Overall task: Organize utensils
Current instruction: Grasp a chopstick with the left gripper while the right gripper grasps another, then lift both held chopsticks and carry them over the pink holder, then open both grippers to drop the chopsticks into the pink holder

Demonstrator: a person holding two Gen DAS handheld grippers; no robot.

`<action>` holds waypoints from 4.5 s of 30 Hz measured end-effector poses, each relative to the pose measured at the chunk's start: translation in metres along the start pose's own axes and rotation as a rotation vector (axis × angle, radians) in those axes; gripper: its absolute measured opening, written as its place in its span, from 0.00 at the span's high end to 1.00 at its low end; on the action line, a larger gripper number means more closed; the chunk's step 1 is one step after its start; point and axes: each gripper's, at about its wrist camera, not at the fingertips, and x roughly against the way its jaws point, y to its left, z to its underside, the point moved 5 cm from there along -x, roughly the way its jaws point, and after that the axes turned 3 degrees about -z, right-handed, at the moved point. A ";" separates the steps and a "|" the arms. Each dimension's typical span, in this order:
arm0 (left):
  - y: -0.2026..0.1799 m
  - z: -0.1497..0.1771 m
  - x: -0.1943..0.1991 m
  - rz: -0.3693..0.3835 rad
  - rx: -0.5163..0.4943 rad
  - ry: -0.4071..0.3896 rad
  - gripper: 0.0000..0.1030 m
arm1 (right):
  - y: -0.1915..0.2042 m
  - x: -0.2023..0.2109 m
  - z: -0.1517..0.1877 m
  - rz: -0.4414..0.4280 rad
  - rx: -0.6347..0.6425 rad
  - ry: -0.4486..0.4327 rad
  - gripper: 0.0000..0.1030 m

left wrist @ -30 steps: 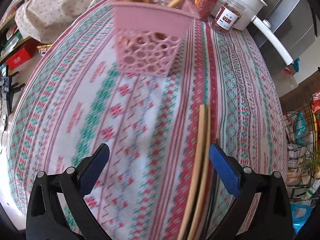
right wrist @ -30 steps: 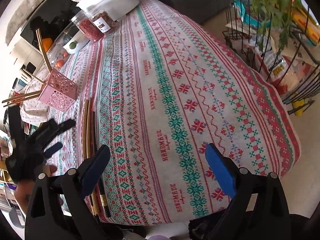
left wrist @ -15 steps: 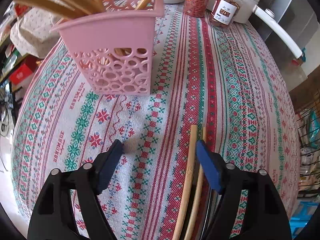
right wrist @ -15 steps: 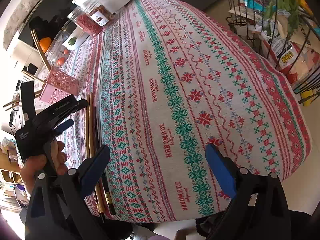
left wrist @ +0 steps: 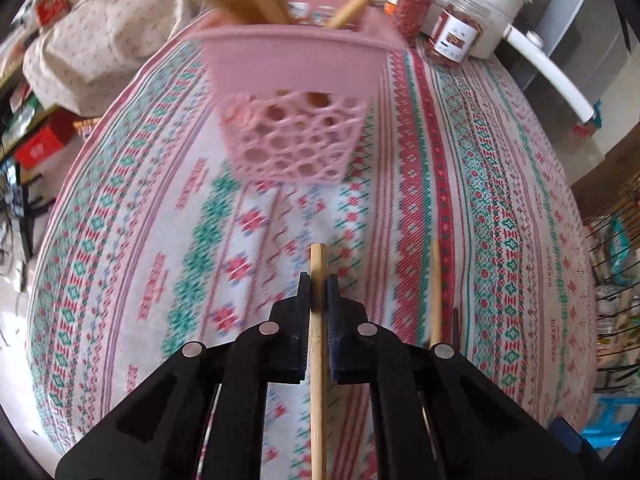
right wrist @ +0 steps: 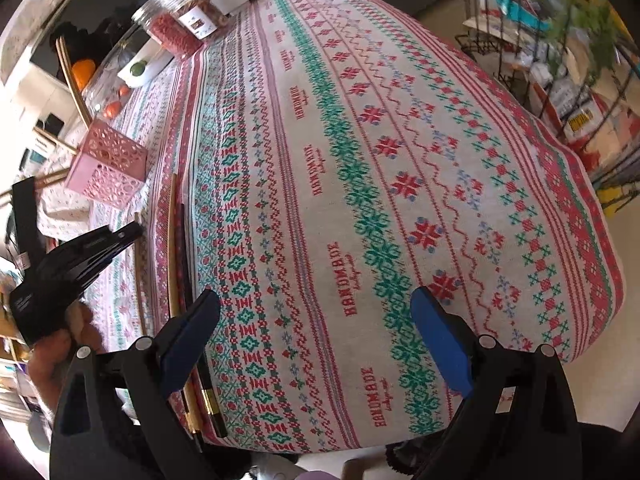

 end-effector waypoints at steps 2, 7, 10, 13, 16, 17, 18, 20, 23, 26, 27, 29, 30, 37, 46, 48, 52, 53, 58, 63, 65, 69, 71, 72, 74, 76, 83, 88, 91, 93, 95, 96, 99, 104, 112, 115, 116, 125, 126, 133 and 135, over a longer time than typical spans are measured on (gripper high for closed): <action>0.011 0.004 0.007 0.022 0.016 0.000 0.93 | 0.009 -0.004 -0.003 0.026 0.033 -0.002 0.09; 0.031 0.011 0.037 0.019 0.003 -0.050 0.93 | 0.056 -0.007 -0.022 0.093 0.177 -0.056 0.09; 0.040 0.012 0.055 0.015 0.004 -0.097 0.93 | 0.086 -0.016 -0.039 0.114 0.228 -0.068 0.09; 0.051 0.011 0.068 0.009 0.016 -0.132 0.93 | 0.111 -0.033 -0.053 0.108 0.261 -0.044 0.10; 0.062 0.008 0.074 0.021 0.044 -0.139 0.93 | 0.127 -0.050 -0.060 0.106 0.263 -0.014 0.12; 0.064 0.007 0.075 0.024 0.051 -0.136 0.93 | 0.131 -0.055 -0.061 0.104 0.265 -0.009 0.13; 0.068 0.007 0.075 0.027 0.059 -0.132 0.93 | 0.135 -0.061 -0.063 0.105 0.269 -0.002 0.17; 0.073 0.008 0.076 0.037 0.068 -0.123 0.93 | 0.139 -0.074 -0.063 0.122 0.279 0.014 0.24; 0.073 0.008 0.076 0.048 0.072 -0.120 0.93 | 0.142 -0.090 -0.059 0.153 0.296 0.042 0.34; 0.072 0.007 0.078 0.051 0.068 -0.128 0.93 | 0.151 -0.092 -0.058 0.183 0.343 -0.004 0.48; 0.071 0.007 0.079 0.050 0.065 -0.133 0.93 | 0.152 -0.092 -0.058 0.191 0.350 -0.016 0.61; 0.070 0.007 0.079 0.045 0.057 -0.137 0.93 | 0.153 -0.092 -0.056 0.226 0.375 -0.049 0.71; 0.069 0.008 0.079 0.044 0.053 -0.138 0.93 | 0.153 -0.092 -0.055 0.225 0.376 -0.069 0.79; 0.067 0.009 0.082 0.036 0.043 -0.161 0.93 | 0.134 -0.082 -0.074 0.163 0.257 -0.117 0.95; 0.066 0.011 0.089 0.028 0.037 -0.195 0.93 | 0.131 -0.041 -0.086 0.048 0.204 -0.217 0.95; 0.067 0.011 0.090 0.027 0.038 -0.201 0.93 | 0.130 -0.031 -0.086 0.024 0.195 -0.236 0.95; 0.069 0.011 0.094 0.026 0.043 -0.214 0.93 | 0.128 -0.008 -0.087 -0.030 0.178 -0.277 0.95; 0.069 0.011 0.095 0.026 0.045 -0.217 0.93 | 0.129 -0.004 -0.087 -0.039 0.176 -0.286 0.95; 0.069 0.013 0.101 0.033 0.048 -0.242 0.93 | 0.124 0.031 -0.085 -0.107 0.157 -0.342 0.95; 0.069 0.019 0.118 0.067 0.066 -0.299 0.93 | 0.111 0.066 -0.080 -0.161 0.155 -0.396 0.95; 0.068 0.023 0.125 0.090 0.079 -0.314 0.93 | 0.104 0.080 -0.078 -0.182 0.149 -0.413 0.95; 0.067 0.028 0.143 0.116 0.097 -0.362 0.93 | 0.089 0.101 -0.075 -0.229 0.124 -0.437 0.95; 0.066 0.032 0.156 0.124 0.102 -0.395 0.93 | 0.084 0.107 -0.075 -0.247 0.117 -0.439 0.95; 0.065 0.034 0.161 0.127 0.104 -0.409 0.93 | 0.081 0.112 -0.074 -0.254 0.112 -0.443 0.95; 0.065 0.036 0.173 0.136 0.107 -0.434 0.93 | 0.076 0.118 -0.073 -0.265 0.105 -0.447 0.95; 0.063 0.037 0.185 0.146 0.110 -0.453 0.93 | 0.072 0.125 -0.073 -0.287 0.090 -0.453 0.95; 0.049 0.013 0.241 0.193 0.110 -0.542 0.94 | 0.065 0.148 -0.078 -0.346 0.063 -0.489 0.95; 0.025 -0.032 0.289 0.180 0.085 -0.645 0.94 | 0.052 0.150 -0.089 -0.354 0.012 -0.492 0.95; 0.013 -0.061 0.301 0.133 0.075 -0.693 0.94 | 0.044 0.150 -0.094 -0.361 -0.017 -0.488 0.95; 0.009 -0.081 0.304 0.111 0.085 -0.702 0.94 | 0.039 0.151 -0.097 -0.363 -0.029 -0.490 0.95; 0.007 -0.099 0.302 0.084 0.097 -0.707 0.94 | 0.036 0.151 -0.098 -0.364 -0.036 -0.491 0.95; 0.007 -0.106 0.300 0.068 0.103 -0.711 0.94 | 0.035 0.151 -0.100 -0.366 -0.041 -0.490 0.95; 0.006 -0.122 0.293 0.032 0.122 -0.713 0.94 | 0.034 0.150 -0.103 -0.373 -0.043 -0.481 0.95; 0.011 -0.139 0.271 -0.026 0.161 -0.712 0.94 | 0.035 0.147 -0.108 -0.375 -0.046 -0.467 0.94; 0.051 -0.135 0.250 0.000 0.306 -0.675 0.69 | 0.048 0.154 -0.118 -0.371 -0.037 -0.469 0.94; 0.077 -0.117 0.268 0.037 0.359 -0.712 0.69 | 0.064 0.169 -0.124 -0.372 -0.015 -0.491 0.94; 0.085 -0.111 0.274 0.051 0.376 -0.725 0.69 | 0.069 0.174 -0.125 -0.375 -0.008 -0.499 0.94; 0.129 -0.047 0.298 0.032 0.393 -0.799 0.64 | 0.172 0.226 -0.148 -0.368 0.133 -0.608 0.94; 0.132 -0.044 0.297 0.029 0.389 -0.795 0.64 | 0.179 0.227 -0.149 -0.363 0.142 -0.615 0.94; 0.149 -0.027 0.273 0.038 0.388 -0.734 0.64 | 0.237 0.200 -0.160 -0.295 0.194 -0.608 0.94; 0.154 -0.025 0.267 0.047 0.395 -0.719 0.64 | 0.246 0.185 -0.164 -0.277 0.194 -0.592 0.94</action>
